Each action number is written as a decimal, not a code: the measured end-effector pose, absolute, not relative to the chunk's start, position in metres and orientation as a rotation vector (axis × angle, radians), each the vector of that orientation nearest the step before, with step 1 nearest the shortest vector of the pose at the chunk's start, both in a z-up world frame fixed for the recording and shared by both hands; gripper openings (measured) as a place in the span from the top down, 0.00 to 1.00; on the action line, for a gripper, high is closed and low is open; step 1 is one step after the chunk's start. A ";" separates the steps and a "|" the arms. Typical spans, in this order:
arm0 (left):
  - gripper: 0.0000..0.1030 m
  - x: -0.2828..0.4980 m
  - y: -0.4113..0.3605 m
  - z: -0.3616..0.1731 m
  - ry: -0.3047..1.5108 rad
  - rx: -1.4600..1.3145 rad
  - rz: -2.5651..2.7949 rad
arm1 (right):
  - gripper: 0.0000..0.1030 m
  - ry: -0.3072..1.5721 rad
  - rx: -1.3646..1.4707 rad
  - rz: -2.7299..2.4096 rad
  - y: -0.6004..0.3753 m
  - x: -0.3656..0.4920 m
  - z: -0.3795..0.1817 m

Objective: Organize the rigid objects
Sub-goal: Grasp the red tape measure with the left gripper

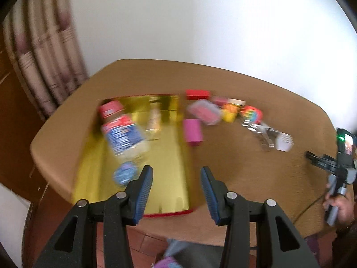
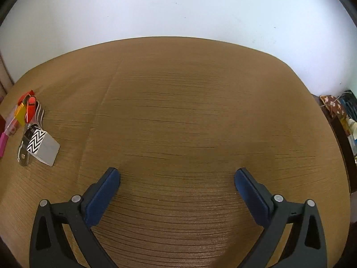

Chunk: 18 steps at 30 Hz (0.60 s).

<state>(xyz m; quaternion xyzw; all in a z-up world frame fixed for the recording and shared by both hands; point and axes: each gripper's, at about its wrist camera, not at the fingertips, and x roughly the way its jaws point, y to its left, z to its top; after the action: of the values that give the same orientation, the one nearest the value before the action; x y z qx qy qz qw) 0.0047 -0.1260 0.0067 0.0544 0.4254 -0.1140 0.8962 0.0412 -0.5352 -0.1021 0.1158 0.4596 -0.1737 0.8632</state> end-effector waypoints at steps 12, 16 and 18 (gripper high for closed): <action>0.56 0.081 -0.239 0.014 1.024 0.085 -0.396 | 0.00 0.961 0.234 -0.347 -0.535 0.047 -0.097; 0.56 0.112 -0.281 0.010 1.083 0.104 -0.418 | 0.00 0.956 0.235 -0.348 -0.533 0.029 -0.108; 0.56 0.126 -0.306 0.003 1.116 0.147 -0.411 | 0.00 0.955 0.235 -0.346 -0.535 0.029 -0.108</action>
<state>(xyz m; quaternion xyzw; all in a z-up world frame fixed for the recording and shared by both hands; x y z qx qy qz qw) 0.1259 -0.3062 0.0030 0.0694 0.5254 -0.1935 0.8257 0.0290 -0.5347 -0.1078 0.1123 0.4563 -0.1655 0.8670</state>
